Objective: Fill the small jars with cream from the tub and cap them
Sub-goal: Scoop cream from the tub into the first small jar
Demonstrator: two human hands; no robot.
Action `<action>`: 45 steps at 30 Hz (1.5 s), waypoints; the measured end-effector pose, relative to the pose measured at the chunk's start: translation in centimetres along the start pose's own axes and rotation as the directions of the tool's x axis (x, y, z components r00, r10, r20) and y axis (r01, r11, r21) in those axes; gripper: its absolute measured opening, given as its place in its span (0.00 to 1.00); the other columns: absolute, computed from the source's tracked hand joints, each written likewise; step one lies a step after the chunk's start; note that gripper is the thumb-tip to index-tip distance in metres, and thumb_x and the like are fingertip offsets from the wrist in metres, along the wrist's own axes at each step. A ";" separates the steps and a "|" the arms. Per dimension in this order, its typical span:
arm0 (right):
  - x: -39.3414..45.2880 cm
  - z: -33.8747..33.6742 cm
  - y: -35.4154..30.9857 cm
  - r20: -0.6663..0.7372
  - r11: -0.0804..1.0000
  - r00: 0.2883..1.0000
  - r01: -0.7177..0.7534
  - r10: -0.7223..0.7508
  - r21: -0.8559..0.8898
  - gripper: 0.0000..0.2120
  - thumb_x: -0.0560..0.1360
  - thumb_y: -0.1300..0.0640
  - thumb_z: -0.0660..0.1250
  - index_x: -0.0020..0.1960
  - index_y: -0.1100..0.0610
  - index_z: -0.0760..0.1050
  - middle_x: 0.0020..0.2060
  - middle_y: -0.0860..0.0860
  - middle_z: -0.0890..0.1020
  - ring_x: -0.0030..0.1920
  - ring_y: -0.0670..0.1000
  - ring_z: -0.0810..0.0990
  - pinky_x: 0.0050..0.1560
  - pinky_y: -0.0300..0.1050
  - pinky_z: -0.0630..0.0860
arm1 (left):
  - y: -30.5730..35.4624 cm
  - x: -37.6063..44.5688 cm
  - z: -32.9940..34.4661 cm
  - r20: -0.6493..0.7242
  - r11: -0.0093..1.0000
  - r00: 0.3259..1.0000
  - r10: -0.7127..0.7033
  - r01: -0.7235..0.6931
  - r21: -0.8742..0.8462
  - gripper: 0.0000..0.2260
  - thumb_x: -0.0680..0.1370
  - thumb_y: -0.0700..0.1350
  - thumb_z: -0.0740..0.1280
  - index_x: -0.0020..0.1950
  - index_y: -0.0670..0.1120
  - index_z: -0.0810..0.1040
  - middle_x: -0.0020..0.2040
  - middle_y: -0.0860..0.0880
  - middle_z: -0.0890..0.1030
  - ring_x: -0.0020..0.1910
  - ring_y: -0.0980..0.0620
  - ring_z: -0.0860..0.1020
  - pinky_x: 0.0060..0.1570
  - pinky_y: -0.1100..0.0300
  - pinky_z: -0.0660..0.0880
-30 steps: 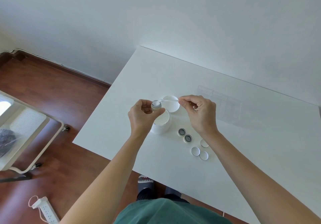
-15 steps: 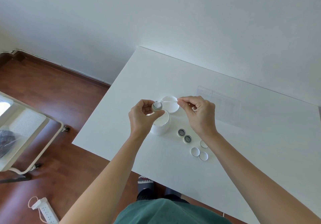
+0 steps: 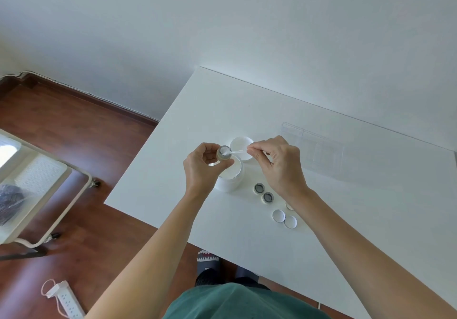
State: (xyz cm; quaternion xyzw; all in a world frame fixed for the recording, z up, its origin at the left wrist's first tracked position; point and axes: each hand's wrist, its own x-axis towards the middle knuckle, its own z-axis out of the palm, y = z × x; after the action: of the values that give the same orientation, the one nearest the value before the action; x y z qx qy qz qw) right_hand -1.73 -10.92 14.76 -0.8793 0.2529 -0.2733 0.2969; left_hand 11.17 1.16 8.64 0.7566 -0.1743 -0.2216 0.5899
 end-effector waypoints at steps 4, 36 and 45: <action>0.5 -0.3 -0.4 -0.039 1.000 0.999 0.021 -0.021 -0.010 0.04 0.75 0.59 0.70 0.45 0.57 0.84 0.34 0.52 0.84 0.37 0.53 0.76 0.39 0.41 0.72 | 0.1 -0.2 0.1 0.015 1.000 1.000 0.003 -0.003 0.001 0.15 0.64 0.39 0.82 0.46 0.50 0.82 0.41 0.56 0.86 0.42 0.56 0.84 0.45 0.66 0.78; 0.5 -0.4 -1.6 0.028 0.993 0.996 0.089 -0.088 -0.081 0.07 0.74 0.61 0.70 0.38 0.59 0.81 0.25 0.51 0.77 0.33 0.50 0.68 0.33 0.34 0.60 | 0.1 -0.4 0.3 -0.121 0.996 0.992 0.035 -0.025 0.081 0.16 0.64 0.42 0.83 0.46 0.46 0.79 0.42 0.52 0.84 0.43 0.53 0.82 0.46 0.63 0.79; 1.2 -0.3 -1.3 -0.029 0.959 0.980 -0.184 0.195 0.218 0.07 0.75 0.55 0.70 0.40 0.55 0.83 0.31 0.40 0.82 0.32 0.42 0.77 0.35 0.30 0.70 | -0.1 -0.4 -0.1 -0.079 1.000 0.997 -0.007 0.009 0.025 0.16 0.63 0.44 0.83 0.45 0.49 0.80 0.40 0.54 0.85 0.40 0.56 0.83 0.41 0.66 0.78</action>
State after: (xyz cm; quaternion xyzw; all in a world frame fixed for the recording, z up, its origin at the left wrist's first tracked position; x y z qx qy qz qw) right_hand -0.65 -10.81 16.23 -0.8068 0.3125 -0.2913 0.4082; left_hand 10.91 1.51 8.61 0.7730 -0.1503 -0.1917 0.5858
